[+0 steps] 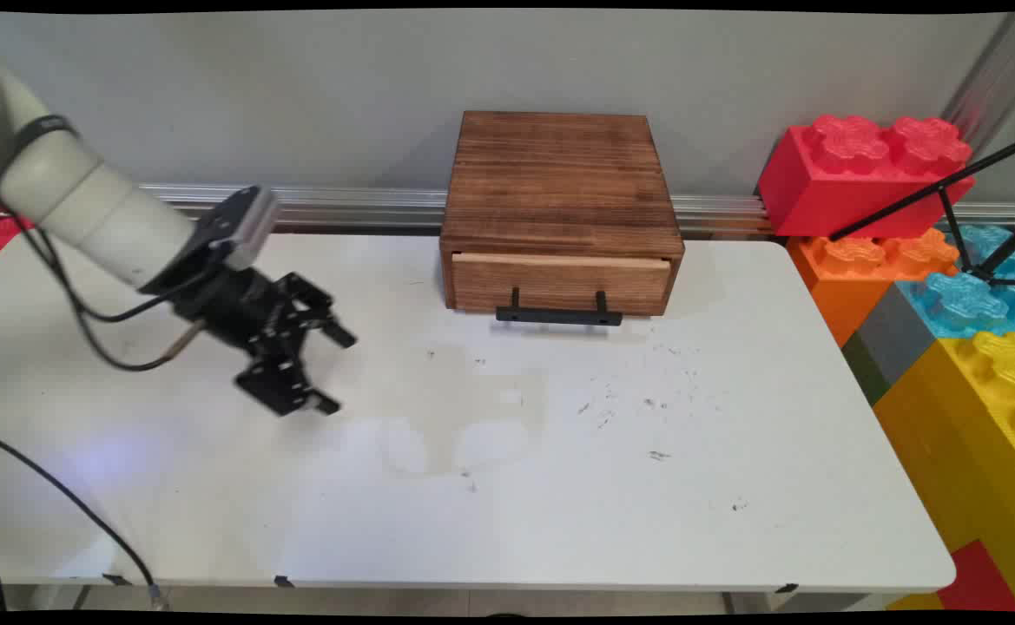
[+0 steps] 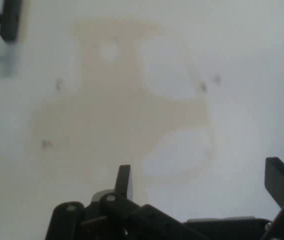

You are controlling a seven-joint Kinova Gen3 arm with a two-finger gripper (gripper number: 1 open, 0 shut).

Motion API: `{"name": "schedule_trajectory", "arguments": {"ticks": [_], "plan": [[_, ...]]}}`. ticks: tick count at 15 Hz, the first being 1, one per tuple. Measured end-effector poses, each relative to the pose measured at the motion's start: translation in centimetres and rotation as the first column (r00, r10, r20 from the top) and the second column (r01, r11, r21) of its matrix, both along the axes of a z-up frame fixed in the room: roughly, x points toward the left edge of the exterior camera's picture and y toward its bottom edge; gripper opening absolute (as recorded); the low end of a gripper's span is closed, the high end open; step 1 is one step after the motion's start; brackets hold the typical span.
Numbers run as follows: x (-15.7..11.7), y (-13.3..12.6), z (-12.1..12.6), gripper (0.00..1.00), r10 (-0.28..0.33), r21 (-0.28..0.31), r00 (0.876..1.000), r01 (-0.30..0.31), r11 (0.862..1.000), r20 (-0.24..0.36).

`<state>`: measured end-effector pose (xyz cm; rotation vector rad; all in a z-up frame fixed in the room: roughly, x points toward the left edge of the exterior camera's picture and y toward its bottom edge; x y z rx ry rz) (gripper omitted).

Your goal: Open the drawer

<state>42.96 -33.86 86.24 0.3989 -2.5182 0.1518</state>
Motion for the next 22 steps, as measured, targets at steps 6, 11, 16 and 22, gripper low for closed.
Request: {"name": "schedule_trajectory", "arguments": {"ticks": [6,11,16,22], "plan": [[-7.4,-4.1,1.4,1.00,0.022,-0.045,0.999,-0.024,0.999,-0.044],[-12.6,-7.3,3.0,1.00,0.047,-0.080,0.998,-0.051,0.995,-0.052],[-15.7,-9.9,4.0,1.00,0.091,-0.102,0.996,-0.093,0.990,-0.026],[-18.3,-12.3,3.8,1.00,0.121,-0.117,0.993,-0.120,0.986,0.006]]}}
